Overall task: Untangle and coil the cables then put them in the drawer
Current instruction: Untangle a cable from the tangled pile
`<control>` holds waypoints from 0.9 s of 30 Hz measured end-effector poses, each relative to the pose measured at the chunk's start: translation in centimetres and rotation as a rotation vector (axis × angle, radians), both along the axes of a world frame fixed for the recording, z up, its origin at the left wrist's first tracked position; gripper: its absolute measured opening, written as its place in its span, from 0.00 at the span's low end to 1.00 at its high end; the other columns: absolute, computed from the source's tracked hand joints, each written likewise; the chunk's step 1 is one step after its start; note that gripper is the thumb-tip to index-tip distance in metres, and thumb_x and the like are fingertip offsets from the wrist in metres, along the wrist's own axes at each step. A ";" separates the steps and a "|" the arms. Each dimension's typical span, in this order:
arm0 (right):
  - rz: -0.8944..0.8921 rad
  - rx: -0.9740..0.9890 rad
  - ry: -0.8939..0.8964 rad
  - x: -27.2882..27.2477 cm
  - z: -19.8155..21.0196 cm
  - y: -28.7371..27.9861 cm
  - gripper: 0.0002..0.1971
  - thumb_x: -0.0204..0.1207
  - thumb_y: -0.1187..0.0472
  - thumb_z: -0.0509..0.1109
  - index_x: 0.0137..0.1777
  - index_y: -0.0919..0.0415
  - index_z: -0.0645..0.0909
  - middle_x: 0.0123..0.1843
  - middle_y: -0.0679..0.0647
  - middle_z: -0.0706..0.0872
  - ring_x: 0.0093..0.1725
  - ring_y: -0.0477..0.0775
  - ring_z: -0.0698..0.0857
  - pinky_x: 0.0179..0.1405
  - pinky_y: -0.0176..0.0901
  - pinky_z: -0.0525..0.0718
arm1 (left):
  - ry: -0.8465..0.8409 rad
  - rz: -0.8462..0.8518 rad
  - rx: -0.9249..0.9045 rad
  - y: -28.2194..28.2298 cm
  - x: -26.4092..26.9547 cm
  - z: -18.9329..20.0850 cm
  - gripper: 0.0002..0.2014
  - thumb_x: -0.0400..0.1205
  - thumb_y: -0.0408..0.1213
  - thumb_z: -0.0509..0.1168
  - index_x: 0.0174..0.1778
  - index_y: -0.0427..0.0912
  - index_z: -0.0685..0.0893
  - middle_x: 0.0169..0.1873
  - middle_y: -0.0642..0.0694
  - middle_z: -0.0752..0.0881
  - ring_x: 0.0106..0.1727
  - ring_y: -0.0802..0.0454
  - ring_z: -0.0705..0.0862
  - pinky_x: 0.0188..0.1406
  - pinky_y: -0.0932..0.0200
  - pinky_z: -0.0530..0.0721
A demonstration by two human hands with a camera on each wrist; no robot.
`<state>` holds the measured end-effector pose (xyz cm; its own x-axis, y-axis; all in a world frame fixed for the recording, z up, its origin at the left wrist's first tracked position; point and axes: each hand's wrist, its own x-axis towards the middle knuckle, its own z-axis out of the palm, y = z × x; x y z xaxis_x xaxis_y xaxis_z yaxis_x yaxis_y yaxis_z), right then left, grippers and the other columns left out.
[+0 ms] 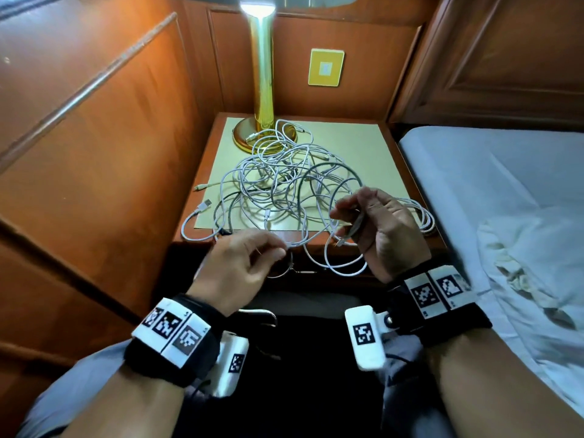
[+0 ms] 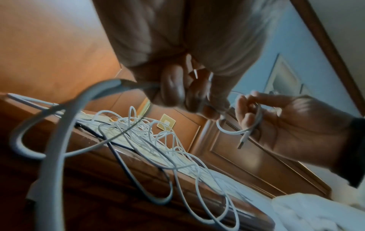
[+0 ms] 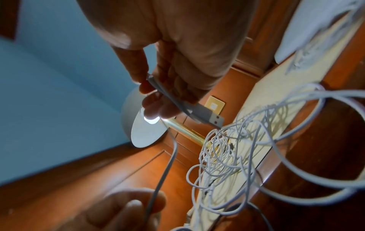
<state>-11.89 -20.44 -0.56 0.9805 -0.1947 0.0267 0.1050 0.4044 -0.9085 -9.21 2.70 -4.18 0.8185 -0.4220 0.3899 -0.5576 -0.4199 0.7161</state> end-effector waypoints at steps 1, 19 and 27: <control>-0.002 -0.095 -0.021 -0.1 -0.1 0.2 0.10 0.79 0.54 0.68 0.46 0.62 0.81 0.42 0.58 0.90 0.45 0.58 0.90 0.34 0.47 0.86 | 0.022 -0.060 0.002 -0.3 -0.2 -0.1 0.04 0.80 0.38 0.72 0.46 0.46 0.91 0.41 0.57 0.90 0.44 0.63 0.86 0.44 0.66 0.80; 0.380 -0.523 0.125 -0.5 -1.0 2.4 0.14 0.87 0.59 0.63 0.46 0.70 0.79 0.23 0.51 0.74 0.20 0.50 0.71 0.20 0.42 0.71 | 0.122 -0.113 -0.210 0.2 -0.6 1.4 0.14 0.77 0.53 0.74 0.43 0.45 0.84 0.35 0.46 0.85 0.35 0.41 0.84 0.37 0.41 0.84; 0.434 -0.118 0.197 -1.0 0.1 2.5 0.13 0.77 0.54 0.69 0.36 0.58 0.72 0.24 0.48 0.64 0.19 0.44 0.59 0.18 0.33 0.63 | 0.300 -0.058 -0.325 -0.2 -0.8 1.5 0.15 0.75 0.53 0.73 0.52 0.50 0.83 0.43 0.50 0.85 0.39 0.42 0.84 0.42 0.46 0.85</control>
